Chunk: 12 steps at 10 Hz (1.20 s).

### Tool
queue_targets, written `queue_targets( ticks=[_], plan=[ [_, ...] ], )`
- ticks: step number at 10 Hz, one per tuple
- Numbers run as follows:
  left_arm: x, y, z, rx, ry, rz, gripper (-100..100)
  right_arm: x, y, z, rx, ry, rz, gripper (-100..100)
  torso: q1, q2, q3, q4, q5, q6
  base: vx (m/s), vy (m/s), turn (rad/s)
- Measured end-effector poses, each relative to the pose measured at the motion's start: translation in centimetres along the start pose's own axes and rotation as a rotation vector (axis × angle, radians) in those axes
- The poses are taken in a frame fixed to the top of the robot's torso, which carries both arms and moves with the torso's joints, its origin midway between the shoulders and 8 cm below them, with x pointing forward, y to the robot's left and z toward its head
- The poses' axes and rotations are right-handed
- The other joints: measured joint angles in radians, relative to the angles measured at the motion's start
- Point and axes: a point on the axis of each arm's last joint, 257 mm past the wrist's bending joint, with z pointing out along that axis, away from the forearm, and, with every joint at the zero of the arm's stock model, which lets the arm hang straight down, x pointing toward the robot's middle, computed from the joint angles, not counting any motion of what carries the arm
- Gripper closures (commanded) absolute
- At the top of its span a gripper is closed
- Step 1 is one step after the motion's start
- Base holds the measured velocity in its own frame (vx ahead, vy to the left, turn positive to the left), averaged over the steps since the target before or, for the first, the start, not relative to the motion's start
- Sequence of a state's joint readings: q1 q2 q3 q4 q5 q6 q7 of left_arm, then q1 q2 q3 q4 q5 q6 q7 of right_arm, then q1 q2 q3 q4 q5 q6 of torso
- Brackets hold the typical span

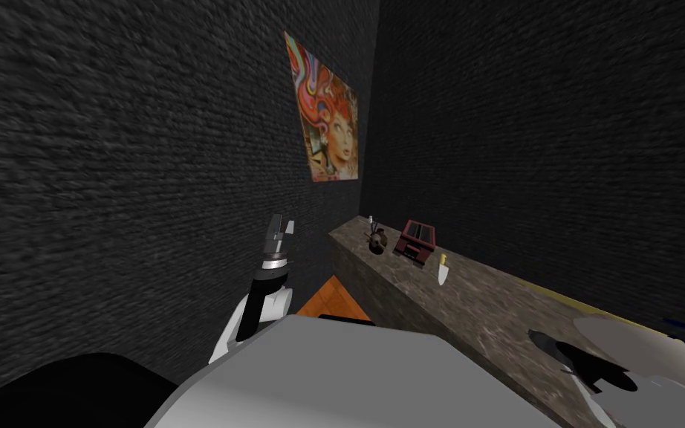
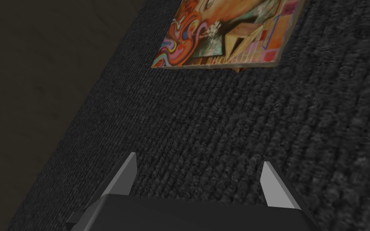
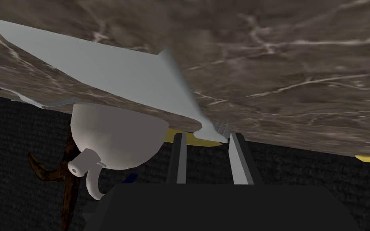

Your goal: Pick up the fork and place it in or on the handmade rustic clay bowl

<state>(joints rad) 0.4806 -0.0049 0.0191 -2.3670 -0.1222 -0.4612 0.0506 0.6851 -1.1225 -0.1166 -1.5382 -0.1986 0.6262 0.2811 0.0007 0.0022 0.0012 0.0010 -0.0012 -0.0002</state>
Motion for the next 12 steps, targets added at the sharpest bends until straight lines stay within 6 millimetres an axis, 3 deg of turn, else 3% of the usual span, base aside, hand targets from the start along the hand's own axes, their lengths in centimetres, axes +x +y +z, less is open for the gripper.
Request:
queue_targets(
  ticks=[4,12],
  plan=[
    [0.0,0.0,0.0,0.0,0.0,0.0,0,-4.6,0.6,-0.8,-0.021,-0.078,-0.029,100,-0.002,0.003,0.002,0.001,0.0,0.0,-0.073,-0.024,0.033],
    [0.0,0.0,0.0,0.0,0.0,0.0,0,-15.3,2.9,-5.0,-0.079,-0.274,-0.147,100,0.002,0.01,0.005,0.002,0.001,0.0,-0.114,-0.012,0.027]
  ],
)
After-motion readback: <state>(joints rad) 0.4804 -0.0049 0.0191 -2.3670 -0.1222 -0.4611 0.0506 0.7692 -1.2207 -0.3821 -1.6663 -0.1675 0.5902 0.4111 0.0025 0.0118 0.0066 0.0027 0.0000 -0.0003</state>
